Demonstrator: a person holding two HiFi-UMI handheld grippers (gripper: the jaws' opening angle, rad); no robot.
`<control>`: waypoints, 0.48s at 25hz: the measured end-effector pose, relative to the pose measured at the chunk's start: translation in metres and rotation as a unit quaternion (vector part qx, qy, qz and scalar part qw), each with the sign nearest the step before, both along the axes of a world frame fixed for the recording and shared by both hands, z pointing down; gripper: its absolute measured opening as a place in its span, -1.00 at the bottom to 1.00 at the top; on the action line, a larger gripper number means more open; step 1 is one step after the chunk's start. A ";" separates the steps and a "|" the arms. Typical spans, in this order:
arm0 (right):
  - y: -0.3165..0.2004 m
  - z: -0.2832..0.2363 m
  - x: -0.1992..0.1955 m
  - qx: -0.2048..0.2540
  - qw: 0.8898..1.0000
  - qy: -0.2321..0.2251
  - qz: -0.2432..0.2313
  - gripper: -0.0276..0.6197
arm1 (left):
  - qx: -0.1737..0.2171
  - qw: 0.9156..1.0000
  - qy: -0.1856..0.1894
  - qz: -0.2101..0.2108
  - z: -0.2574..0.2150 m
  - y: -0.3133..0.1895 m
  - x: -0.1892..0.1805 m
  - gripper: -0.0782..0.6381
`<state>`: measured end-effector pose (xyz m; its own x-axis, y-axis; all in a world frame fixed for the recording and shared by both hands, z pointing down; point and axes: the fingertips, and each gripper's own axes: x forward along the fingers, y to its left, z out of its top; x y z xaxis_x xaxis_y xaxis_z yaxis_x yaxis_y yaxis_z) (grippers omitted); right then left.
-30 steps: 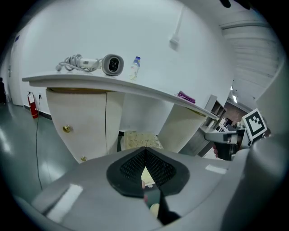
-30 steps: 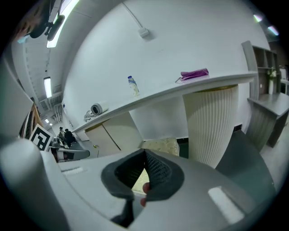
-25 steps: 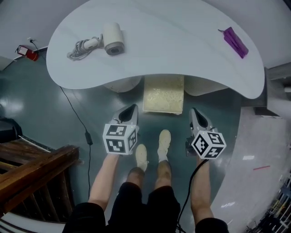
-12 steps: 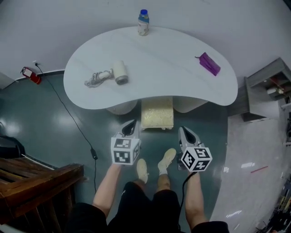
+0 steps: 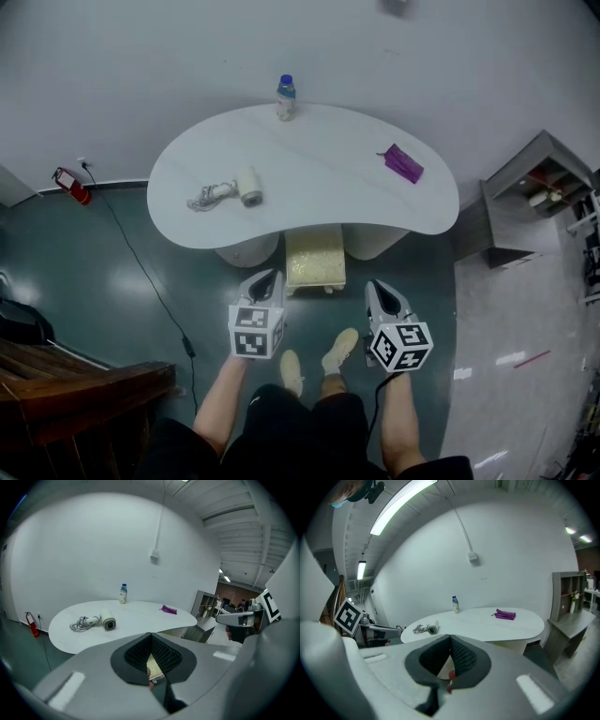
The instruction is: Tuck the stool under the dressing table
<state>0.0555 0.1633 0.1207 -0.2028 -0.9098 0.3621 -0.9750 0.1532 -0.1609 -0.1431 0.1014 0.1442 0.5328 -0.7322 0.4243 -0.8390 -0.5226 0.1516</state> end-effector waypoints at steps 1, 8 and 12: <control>0.004 -0.007 0.000 0.004 1.000 0.004 0.000 -0.91 | 0.006 1.000 -0.002 0.001 -0.007 0.004 -0.001 -0.76; 0.027 -0.048 -0.008 0.034 0.999 0.009 0.006 -0.91 | 0.041 0.999 0.012 0.014 -0.052 0.031 -0.006 -0.76; 0.038 -0.065 -0.014 0.048 0.999 0.010 0.006 -0.91 | 0.059 0.998 0.023 0.023 -0.070 0.045 -0.006 -0.76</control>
